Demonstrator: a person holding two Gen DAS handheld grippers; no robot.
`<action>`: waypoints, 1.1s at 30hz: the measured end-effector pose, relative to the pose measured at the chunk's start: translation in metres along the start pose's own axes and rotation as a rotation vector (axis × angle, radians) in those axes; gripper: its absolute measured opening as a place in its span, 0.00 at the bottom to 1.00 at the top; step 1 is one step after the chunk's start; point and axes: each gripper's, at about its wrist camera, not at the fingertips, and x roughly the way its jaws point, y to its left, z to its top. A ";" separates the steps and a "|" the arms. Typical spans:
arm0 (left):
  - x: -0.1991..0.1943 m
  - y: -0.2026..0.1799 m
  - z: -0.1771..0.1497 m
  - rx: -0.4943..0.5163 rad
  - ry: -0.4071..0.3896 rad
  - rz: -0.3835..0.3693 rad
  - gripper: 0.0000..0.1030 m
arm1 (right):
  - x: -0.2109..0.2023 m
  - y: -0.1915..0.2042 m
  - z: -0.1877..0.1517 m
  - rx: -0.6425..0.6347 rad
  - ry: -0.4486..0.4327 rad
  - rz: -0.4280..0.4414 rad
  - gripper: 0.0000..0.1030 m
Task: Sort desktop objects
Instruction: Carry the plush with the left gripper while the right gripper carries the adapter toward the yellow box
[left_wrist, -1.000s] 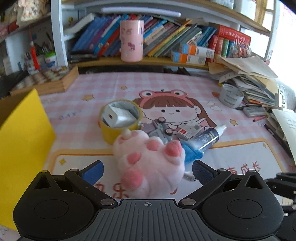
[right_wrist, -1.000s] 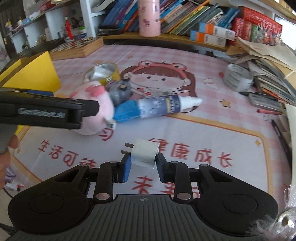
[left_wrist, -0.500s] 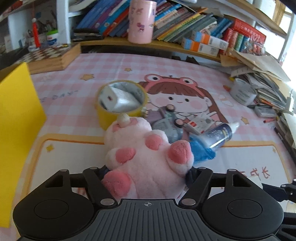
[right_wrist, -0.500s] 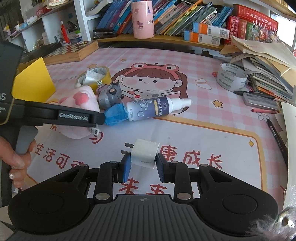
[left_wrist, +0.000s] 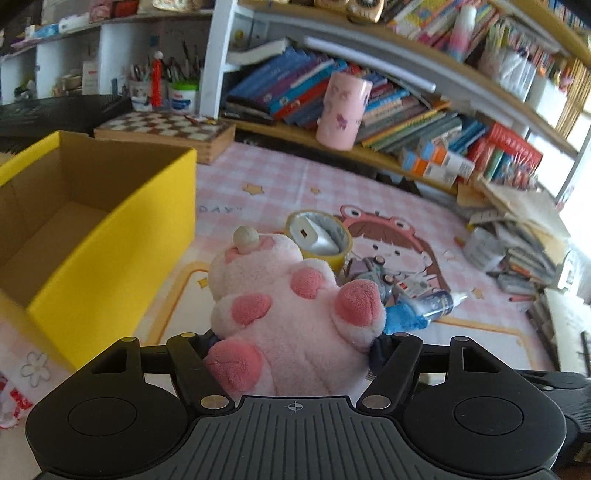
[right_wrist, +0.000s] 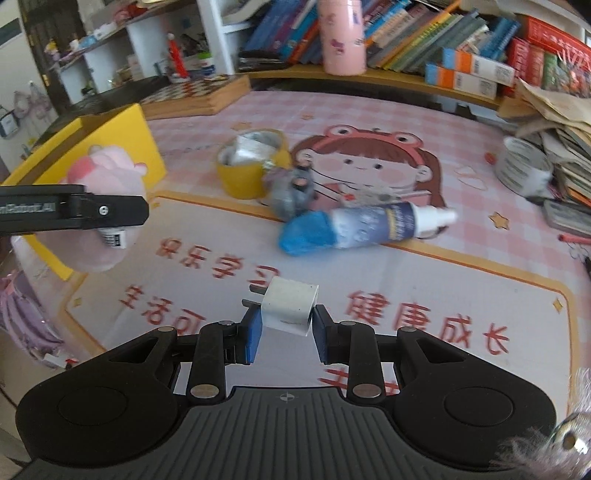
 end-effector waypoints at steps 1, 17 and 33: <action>-0.004 0.002 -0.001 0.004 -0.011 -0.004 0.69 | -0.001 0.003 0.001 -0.003 -0.004 0.004 0.26; -0.042 0.026 -0.008 0.189 -0.056 -0.164 0.69 | -0.036 0.061 -0.012 0.024 -0.095 -0.117 0.26; -0.087 0.107 -0.039 0.246 -0.005 -0.246 0.69 | -0.047 0.139 -0.053 0.168 -0.073 -0.214 0.26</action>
